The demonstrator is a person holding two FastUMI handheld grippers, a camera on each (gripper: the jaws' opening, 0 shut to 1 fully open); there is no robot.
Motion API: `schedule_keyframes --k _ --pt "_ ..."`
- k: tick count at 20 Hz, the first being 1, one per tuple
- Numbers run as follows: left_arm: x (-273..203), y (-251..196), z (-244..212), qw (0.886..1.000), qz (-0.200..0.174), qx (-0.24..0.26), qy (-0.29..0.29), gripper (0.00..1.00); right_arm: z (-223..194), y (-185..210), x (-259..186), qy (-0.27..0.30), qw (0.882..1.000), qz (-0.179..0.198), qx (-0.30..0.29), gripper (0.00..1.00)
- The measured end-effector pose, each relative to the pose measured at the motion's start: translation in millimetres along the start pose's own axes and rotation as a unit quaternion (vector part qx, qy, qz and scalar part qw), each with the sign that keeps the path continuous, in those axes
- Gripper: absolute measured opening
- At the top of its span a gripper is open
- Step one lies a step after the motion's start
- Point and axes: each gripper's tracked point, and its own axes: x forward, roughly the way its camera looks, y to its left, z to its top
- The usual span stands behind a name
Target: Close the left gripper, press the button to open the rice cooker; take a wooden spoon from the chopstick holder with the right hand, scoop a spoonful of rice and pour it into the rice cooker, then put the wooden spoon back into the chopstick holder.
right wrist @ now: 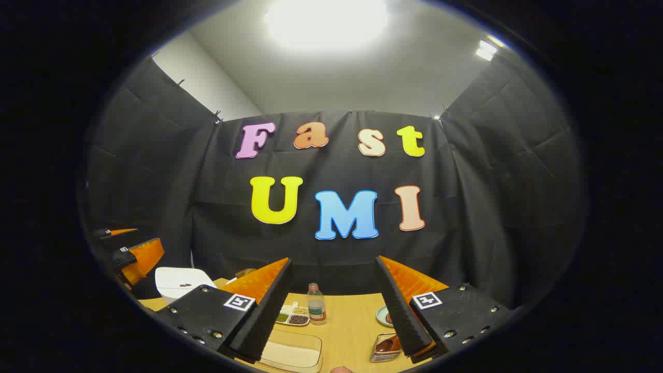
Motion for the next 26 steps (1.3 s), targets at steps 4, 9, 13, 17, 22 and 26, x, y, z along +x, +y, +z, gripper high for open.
schedule_keyframes --k 4,9,13,17,22,26 --pt "1.5 1.8 -1.7 1.0 0.006 -0.003 0.004 0.95 1.9 -4.7 0.4 -0.004 1.0 -0.005 -0.01 0.95" --pt "4.2 3.4 0.5 1.0 0.012 -0.003 0.003 0.98 2.5 -8.1 2.0 -0.006 1.0 -0.007 -0.013 0.95" --pt "4.6 -1.7 0.3 1.0 0.011 0.001 0.001 0.95 2.2 -11.1 4.1 -0.006 1.0 -0.008 -0.009 0.95" --pt "5.7 -6.3 3.9 1.0 0.01 0.005 -0.002 0.95 2.7 -12.7 8.0 -0.007 1.0 -0.008 -0.006 0.95" --pt "6.9 -7.0 4.8 1.0 0.015 0.006 -0.003 0.95 1.3 -13.1 10.1 -0.006 1.0 -0.005 -0.005 0.95" --pt "5.5 -5.9 3.5 1.0 0.02 0.006 -0.001 0.98 0.7 -12.5 12.0 -0.003 1.0 -0.002 -0.005 0.95"
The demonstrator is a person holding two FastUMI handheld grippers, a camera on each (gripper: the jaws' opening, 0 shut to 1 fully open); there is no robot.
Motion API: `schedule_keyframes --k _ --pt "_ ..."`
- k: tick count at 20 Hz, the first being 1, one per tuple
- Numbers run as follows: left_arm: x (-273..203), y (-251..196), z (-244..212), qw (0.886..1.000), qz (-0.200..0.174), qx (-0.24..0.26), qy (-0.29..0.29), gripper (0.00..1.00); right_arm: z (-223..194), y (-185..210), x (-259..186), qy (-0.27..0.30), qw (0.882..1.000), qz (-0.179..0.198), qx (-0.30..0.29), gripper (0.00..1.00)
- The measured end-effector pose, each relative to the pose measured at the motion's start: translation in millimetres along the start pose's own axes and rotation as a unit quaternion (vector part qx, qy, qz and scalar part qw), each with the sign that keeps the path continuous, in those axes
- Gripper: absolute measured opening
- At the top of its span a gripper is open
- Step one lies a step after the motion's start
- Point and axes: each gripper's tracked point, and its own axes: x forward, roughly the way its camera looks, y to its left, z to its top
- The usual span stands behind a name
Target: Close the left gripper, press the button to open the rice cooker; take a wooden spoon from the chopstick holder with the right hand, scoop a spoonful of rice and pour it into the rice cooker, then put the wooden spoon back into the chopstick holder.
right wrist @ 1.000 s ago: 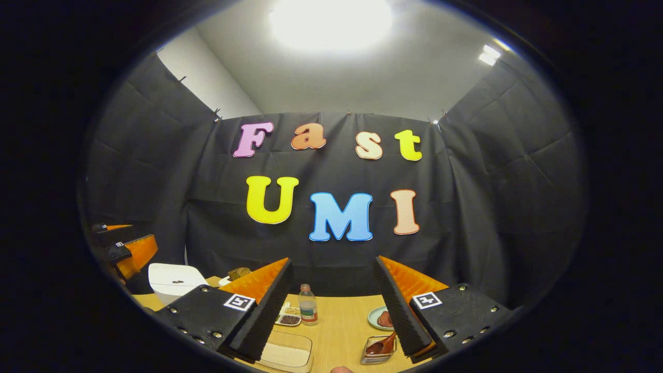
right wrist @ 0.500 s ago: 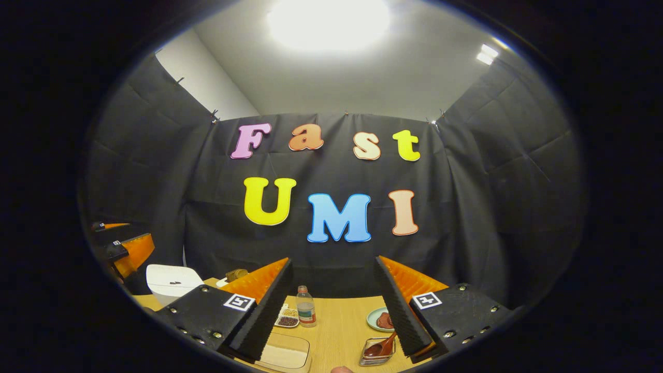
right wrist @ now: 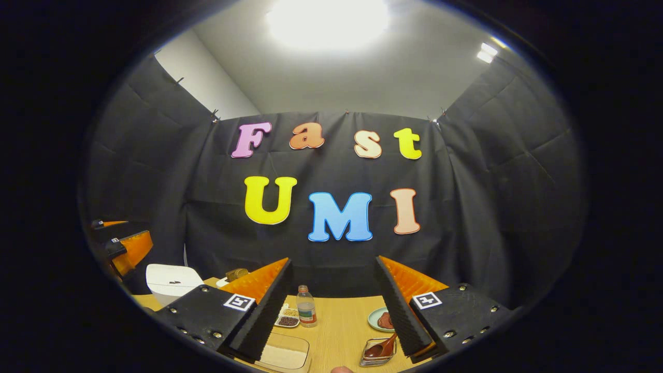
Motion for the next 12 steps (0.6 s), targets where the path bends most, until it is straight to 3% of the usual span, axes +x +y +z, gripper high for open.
schedule_keyframes --k 12 --pt "1.6 -1.0 -1.9 1.0 -0.002 0.003 0.004 0.97 0.0 1.9 1.4 0.0 1.0 0.006 -0.002 0.95"
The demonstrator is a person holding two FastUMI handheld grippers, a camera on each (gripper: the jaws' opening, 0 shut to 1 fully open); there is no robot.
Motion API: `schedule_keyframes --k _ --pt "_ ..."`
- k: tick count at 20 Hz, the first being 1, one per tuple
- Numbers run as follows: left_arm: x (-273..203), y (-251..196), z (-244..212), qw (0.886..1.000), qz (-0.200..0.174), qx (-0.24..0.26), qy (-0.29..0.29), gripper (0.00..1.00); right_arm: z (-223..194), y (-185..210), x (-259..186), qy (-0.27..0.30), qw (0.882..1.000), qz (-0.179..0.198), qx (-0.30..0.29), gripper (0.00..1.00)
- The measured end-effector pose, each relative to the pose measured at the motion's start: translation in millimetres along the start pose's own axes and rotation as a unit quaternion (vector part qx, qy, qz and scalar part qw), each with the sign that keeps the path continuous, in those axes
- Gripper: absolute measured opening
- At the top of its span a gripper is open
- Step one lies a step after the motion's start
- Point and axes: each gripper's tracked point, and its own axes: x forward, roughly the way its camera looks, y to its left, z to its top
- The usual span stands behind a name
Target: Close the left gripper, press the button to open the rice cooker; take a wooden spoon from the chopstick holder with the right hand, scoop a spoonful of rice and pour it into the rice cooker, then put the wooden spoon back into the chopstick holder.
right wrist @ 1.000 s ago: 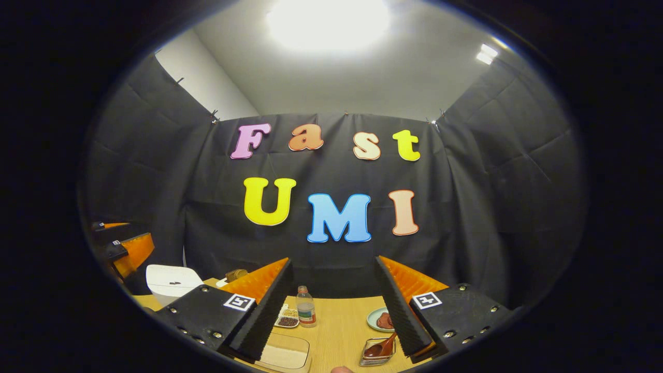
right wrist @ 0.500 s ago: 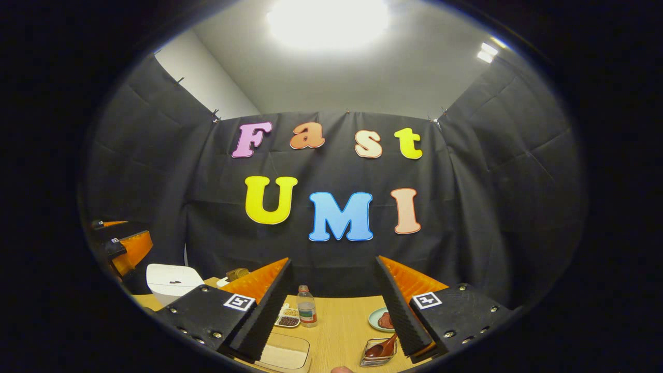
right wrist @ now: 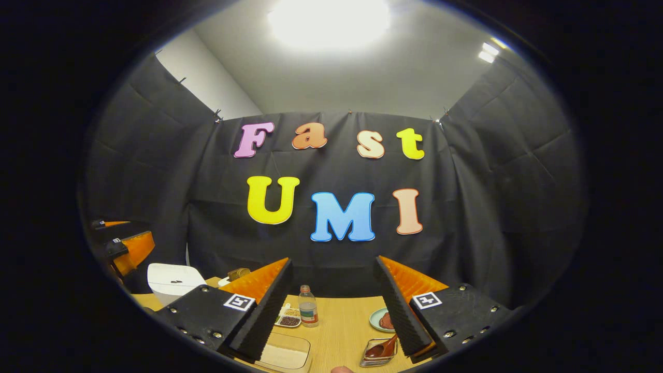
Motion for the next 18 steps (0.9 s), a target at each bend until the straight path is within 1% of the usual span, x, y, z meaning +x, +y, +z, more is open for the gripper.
schedule_keyframes --k 1,2,3,4,5,7,8,10,11,12,13,14,15,18 --pt "2.0 2.6 0.3 1.0 0.002 0.0 0.0 0.89 0.3 0.1 0.5 0.0 1.0 0.0 0.001 0.95" --pt "2.6 3.8 0.9 1.0 0.002 0.0 0.001 0.86 0.3 0.3 1.0 0.001 1.0 0.0 0.002 0.95" --pt "2.7 5.1 2.0 1.0 0.003 -0.002 0.001 0.76 0.5 0.6 0.7 0.001 1.0 0.0 0.002 0.95" --pt "3.6 7.1 1.2 1.0 0.005 -0.003 0.0 0.75 1.1 1.4 1.7 0.0 1.0 0.0 0.002 0.95" --pt "4.2 9.2 0.6 1.0 0.008 -0.004 0.0 0.65 1.0 2.1 1.4 0.0 1.0 0.0 0.0 0.95" --pt "4.0 5.8 -1.3 1.0 -0.004 -0.007 0.006 0.48 0.8 4.2 2.4 0.0 1.0 0.0 -0.001 0.95" --pt "5.1 5.5 -2.8 1.0 -0.009 -0.008 0.007 0.44 0.7 5.9 2.5 0.001 1.0 0.0 -0.001 0.95" --pt "6.8 15.7 -4.7 1.0 0.003 -0.011 0.005 0.36 -0.7 8.3 2.0 0.004 1.0 0.001 -0.001 0.95" --pt "8.0 15.2 -4.6 1.0 -0.002 -0.014 0.008 0.09 -1.3 9.2 1.5 0.003 1.0 0.0 -0.002 0.95" --pt "8.3 14.5 -7.9 1.0 -0.008 -0.016 0.014 0.1 -1.2 10.1 1.9 0.004 1.0 -0.001 -0.004 0.95" --pt "8.4 19.9 -14.8 1.0 -0.003 -0.014 0.017 0.11 -2.5 10.9 1.0 0.004 1.0 -0.001 -0.007 0.95" --pt "10.5 28.8 -13.1 1.0 0.013 -0.009 0.019 0.11 -2.3 12.2 1.0 0.005 1.0 -0.001 -0.008 0.95" --pt "15.7 36.4 -15.4 1.0 0.014 -0.009 0.02 0.09 -1.5 13.6 0.0 0.004 1.0 -0.002 -0.008 0.95" --pt "14.1 46.3 -15.6 1.0 0.015 -0.015 0.02 0.08 2.2 17.6 -2.1 0.0 1.0 -0.006 -0.006 0.95"
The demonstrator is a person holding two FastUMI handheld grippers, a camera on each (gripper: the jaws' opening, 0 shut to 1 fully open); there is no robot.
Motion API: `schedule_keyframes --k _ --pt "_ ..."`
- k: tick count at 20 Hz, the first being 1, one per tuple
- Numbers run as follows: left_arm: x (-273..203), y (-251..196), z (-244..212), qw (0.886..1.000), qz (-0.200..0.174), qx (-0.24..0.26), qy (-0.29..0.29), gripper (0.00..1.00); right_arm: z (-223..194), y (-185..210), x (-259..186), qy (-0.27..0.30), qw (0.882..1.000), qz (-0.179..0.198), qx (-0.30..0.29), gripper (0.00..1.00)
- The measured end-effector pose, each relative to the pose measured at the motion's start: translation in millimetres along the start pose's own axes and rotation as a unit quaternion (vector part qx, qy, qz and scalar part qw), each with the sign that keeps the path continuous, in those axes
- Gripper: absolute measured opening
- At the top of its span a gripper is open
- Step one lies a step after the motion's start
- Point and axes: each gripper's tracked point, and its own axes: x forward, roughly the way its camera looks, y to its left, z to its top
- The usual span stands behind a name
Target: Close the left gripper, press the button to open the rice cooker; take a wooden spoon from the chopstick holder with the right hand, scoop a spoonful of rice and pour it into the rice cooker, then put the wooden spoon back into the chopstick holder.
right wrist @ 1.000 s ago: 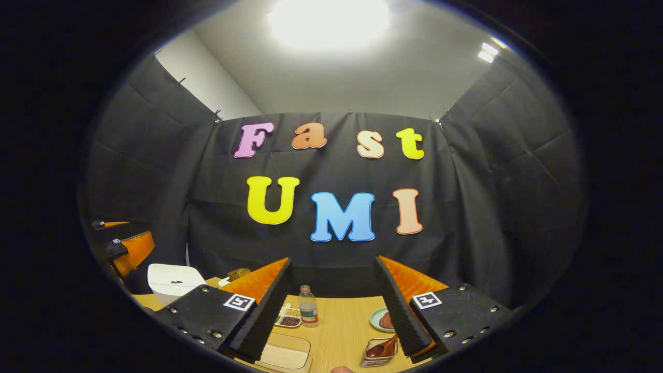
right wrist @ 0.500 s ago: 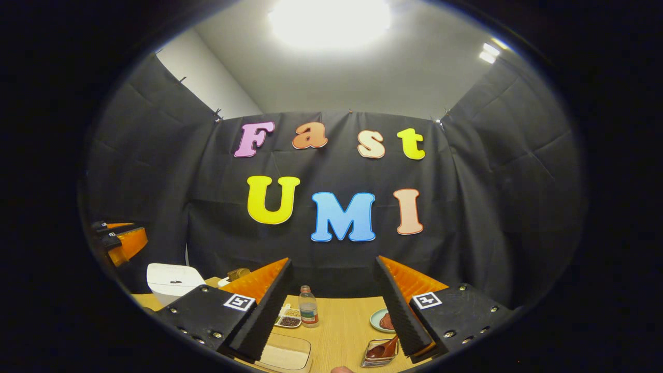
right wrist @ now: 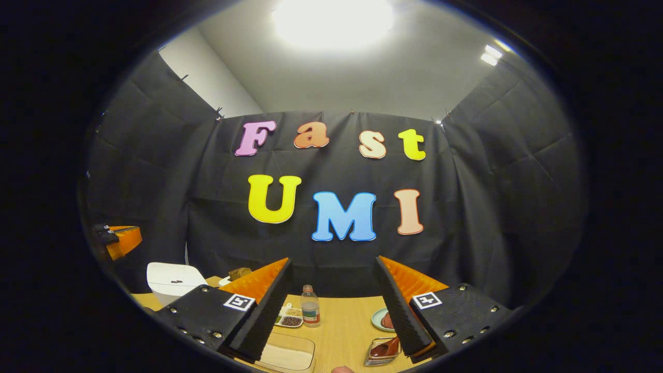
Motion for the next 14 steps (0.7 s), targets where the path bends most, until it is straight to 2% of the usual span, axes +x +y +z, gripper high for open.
schedule_keyframes --k 6,9,10,14 --pt "26.6 32.6 -16.8 1.0 -0.002 -0.013 0.025 0.11 -3.9 4.8 -7.5 0.005 1.0 -0.017 -0.004 0.95" --pt "45.5 48.3 -29.7 0.999 -0.006 -0.013 0.041 0.08 -7.0 4.2 -10.5 0.008 0.999 -0.031 -0.014 0.95" --pt "49.4 53.7 -37.6 0.999 -0.005 -0.015 0.048 0.11 -9.0 4.4 -11.5 0.011 0.999 -0.036 -0.017 0.95" --pt "69.9 69.3 -56.3 0.998 -0.014 -0.03 0.06 0.08 -11.0 8.4 -16.2 0.019 0.998 -0.052 -0.016 0.95"
